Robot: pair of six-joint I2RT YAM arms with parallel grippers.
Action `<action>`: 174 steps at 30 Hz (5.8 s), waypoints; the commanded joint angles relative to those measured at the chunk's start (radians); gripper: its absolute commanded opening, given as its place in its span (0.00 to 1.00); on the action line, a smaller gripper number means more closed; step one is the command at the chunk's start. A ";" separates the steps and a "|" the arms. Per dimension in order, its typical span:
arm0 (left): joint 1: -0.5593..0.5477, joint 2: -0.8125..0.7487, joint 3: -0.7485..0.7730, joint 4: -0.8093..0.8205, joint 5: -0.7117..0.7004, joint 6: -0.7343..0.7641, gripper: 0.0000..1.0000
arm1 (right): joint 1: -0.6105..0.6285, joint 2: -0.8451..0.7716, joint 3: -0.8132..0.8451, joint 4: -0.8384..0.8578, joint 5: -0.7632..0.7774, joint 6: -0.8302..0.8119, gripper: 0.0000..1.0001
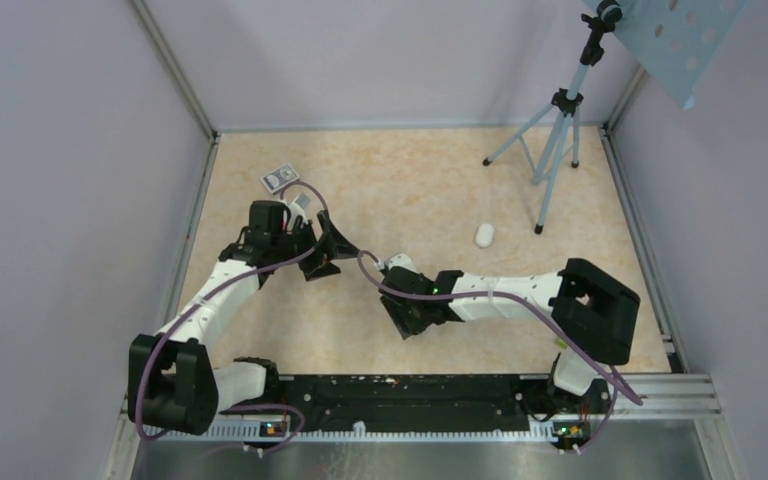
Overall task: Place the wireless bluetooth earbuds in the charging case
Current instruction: Pick up the charging case from the center of the board, then pass from the right arm to the left, then pass from the left arm to the right, then pass from the right arm to the left
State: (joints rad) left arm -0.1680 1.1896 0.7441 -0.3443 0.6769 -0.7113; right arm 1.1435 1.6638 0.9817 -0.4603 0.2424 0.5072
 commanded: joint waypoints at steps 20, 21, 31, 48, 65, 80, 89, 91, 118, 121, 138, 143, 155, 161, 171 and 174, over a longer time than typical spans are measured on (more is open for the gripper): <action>-0.002 0.023 -0.012 0.059 0.035 -0.028 0.89 | 0.018 -0.058 -0.035 -0.022 -0.014 -0.031 0.38; -0.002 0.022 -0.012 0.060 0.040 -0.031 0.89 | 0.018 -0.070 -0.032 -0.019 -0.005 -0.031 0.38; -0.048 0.055 -0.254 0.548 0.278 -0.274 0.87 | -0.018 -0.285 -0.093 0.150 0.014 -0.036 0.40; -0.255 0.226 -0.150 0.624 0.303 -0.246 0.76 | -0.048 -0.319 -0.100 0.176 0.006 -0.020 0.41; -0.338 0.304 -0.122 0.743 0.274 -0.334 0.41 | -0.050 -0.333 -0.095 0.175 0.013 -0.017 0.41; -0.326 0.321 -0.038 0.718 0.435 -0.227 0.00 | -0.331 -0.597 -0.183 0.227 -0.496 -0.007 0.83; -0.327 0.271 0.021 0.834 0.526 -0.253 0.00 | -0.643 -0.781 -0.425 0.601 -0.895 0.283 0.83; -0.327 0.272 0.029 0.872 0.531 -0.289 0.00 | -0.645 -0.765 -0.462 0.718 -0.941 0.353 0.82; -0.326 0.266 0.046 1.016 0.529 -0.423 0.00 | -0.644 -0.556 -0.600 1.330 -1.015 0.639 0.41; -0.328 0.262 0.042 1.017 0.529 -0.424 0.00 | -0.645 -0.528 -0.607 1.386 -1.013 0.660 0.32; -0.305 0.123 0.184 0.533 0.338 -0.156 0.97 | -0.644 -0.605 -0.600 1.337 -0.892 0.695 0.00; -0.301 0.035 0.142 0.478 0.126 -0.122 0.99 | -0.645 -0.660 -0.601 1.280 -0.812 0.700 0.00; -0.317 -0.005 0.027 0.647 0.160 -0.200 0.99 | -0.644 -0.701 -0.583 1.218 -0.745 0.722 0.00; -0.350 0.024 -0.050 0.870 0.168 -0.331 0.93 | -0.645 -0.696 -0.578 1.235 -0.748 0.732 0.00; -0.434 0.091 -0.029 1.040 0.145 -0.370 0.80 | -0.645 -0.677 -0.590 1.268 -0.760 0.754 0.00; -0.448 0.145 0.003 1.047 0.176 -0.371 0.68 | -0.645 -0.661 -0.585 1.289 -0.773 0.759 0.00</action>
State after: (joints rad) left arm -0.5983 1.2816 0.6979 0.5957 0.8230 -1.0687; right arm 0.5053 0.9863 0.3679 0.7452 -0.5175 1.2533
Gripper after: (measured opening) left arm 0.743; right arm 0.153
